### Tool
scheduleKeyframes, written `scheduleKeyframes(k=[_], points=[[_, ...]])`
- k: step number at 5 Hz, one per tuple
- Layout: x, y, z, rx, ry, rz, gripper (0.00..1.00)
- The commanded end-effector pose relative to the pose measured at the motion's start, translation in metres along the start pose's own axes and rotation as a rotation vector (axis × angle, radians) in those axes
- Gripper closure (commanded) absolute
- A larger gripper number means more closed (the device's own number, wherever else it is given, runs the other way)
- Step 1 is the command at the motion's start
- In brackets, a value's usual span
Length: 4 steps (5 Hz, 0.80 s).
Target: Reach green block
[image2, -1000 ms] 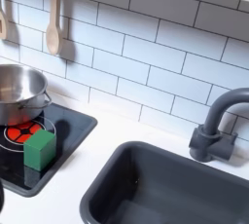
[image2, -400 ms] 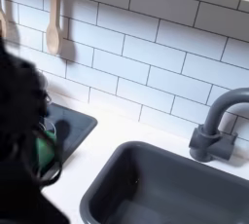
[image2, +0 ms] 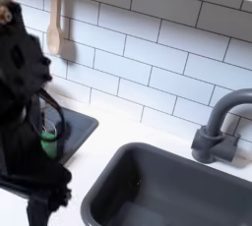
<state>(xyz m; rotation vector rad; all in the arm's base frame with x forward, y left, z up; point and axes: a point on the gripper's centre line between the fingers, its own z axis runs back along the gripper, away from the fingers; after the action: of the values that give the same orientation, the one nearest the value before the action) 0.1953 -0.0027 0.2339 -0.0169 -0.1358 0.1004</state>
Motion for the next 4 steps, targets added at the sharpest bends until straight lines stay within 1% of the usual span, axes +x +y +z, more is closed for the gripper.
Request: scheduleKeyframes(k=[1, 4], points=[[0.023, 0.016, -0.006, 0.014, -0.009, 0.008, 0.0], [0.07, 0.036, -0.009, 0.027, -0.043, 0.038, 0.0]])
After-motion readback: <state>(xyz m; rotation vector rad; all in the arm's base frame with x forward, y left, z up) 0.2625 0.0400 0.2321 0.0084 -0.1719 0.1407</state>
